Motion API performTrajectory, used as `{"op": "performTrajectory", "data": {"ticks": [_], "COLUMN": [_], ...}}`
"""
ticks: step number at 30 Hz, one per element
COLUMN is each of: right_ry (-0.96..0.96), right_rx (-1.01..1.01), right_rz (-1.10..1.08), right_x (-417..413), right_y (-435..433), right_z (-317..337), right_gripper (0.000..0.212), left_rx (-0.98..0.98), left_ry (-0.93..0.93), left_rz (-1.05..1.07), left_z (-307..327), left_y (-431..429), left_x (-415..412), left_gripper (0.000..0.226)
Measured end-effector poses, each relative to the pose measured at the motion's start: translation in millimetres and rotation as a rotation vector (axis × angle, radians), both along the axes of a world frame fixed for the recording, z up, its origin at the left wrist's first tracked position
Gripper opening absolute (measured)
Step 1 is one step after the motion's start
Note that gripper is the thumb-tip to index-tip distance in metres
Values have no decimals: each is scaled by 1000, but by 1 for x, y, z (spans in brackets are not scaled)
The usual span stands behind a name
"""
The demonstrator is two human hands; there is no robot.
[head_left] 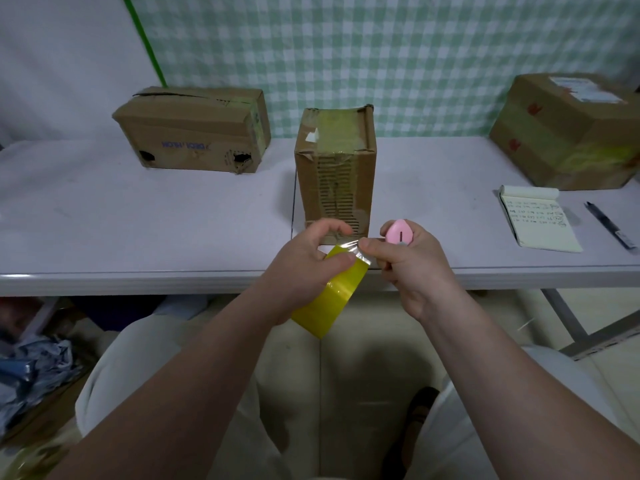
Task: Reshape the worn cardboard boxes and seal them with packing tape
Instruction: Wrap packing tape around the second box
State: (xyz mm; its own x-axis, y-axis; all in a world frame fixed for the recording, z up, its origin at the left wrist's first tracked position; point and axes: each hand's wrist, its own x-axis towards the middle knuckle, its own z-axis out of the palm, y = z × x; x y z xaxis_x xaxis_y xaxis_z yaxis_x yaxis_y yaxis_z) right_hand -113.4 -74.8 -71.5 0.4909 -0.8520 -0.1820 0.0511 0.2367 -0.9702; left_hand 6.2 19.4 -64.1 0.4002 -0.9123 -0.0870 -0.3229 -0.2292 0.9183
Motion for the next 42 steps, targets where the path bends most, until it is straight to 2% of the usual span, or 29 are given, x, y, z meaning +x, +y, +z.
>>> {"op": "performTrajectory", "data": {"ticks": [6, 9, 16, 20, 26, 30, 34, 37, 42], "right_ry": [4, 23, 137, 227, 527, 568, 571, 607, 586], "right_rx": [-78, -141, -285, -237, -188, -170, -197, -252, -372], "right_rz": [-4, -22, -70, -66, -197, -153, -117, -92, -135], "right_x": [0, 0, 8, 14, 10, 12, 14, 14, 14], "right_y": [0, 0, -1, -11, -53, -65, -67, -66, -64], "right_z": [0, -1, -5, -9, -23, -25, -24, -25, -16], "right_gripper": [27, 27, 25, 25, 22, 47, 58, 59, 47], "left_rx": [17, 18, 17, 14, 143, 270, 323, 311, 212], "left_ry": [44, 39, -8, -272, -609, -741, -859, -830, -618], "left_rz": [4, -11, 0, 89, 302, 381, 374, 339, 300], "left_z": [5, 6, 13, 18, 16, 4, -12, -21, -6], "left_y": [1, 1, 6, 5, 6, 1, -9, -14, -14], "left_x": [-3, -2, 3, 17, 54, 70, 75, 76, 78], "left_gripper": [25, 12, 13, 18, 25, 32, 35, 42, 51]}}
